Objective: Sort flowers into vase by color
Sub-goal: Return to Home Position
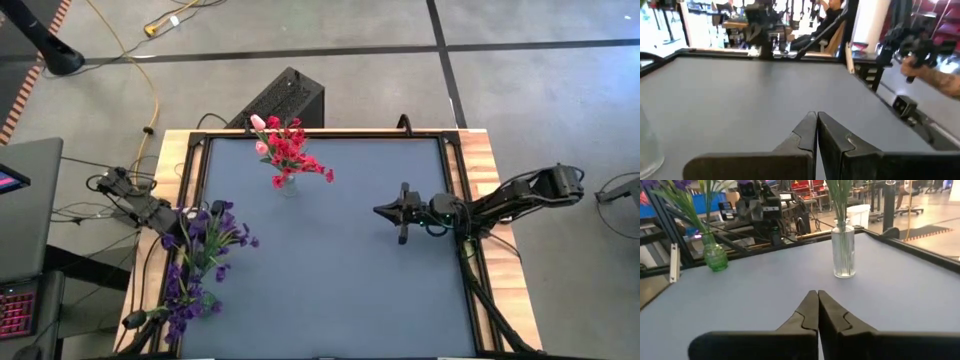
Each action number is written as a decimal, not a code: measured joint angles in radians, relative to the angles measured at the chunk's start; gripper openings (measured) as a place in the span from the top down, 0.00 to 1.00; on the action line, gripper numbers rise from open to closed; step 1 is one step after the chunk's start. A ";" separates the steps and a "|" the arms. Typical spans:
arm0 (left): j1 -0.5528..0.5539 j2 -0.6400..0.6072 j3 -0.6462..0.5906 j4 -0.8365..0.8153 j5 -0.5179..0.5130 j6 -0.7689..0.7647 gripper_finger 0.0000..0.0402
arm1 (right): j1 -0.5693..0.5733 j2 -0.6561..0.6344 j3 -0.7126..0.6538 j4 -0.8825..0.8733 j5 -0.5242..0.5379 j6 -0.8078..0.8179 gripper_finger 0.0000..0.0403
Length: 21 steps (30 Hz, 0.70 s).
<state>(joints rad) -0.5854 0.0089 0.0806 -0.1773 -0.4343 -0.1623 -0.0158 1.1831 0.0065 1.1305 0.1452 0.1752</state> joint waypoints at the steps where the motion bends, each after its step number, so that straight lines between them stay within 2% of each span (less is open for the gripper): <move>1: 0.000 0.001 -0.002 0.012 0.003 0.001 1.00 | 0.000 0.000 0.000 -0.001 0.001 -0.011 0.93; 5: 0.000 0.009 -0.003 0.020 0.000 0.040 1.00 | 0.000 0.000 -0.001 -0.024 0.011 -0.012 0.93; 12: 0.000 0.009 -0.003 0.014 -0.198 0.070 1.00 | 0.000 -0.062 -0.001 -0.156 0.041 -0.001 0.94; 21: 0.000 0.009 -0.002 0.012 -0.228 0.101 1.00 | -0.040 -0.316 -0.001 -0.497 0.040 0.015 0.94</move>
<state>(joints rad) -0.5854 0.0177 0.0784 -0.1654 -0.6621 -0.0608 -0.0555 0.8669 0.0055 0.6331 0.1856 0.1905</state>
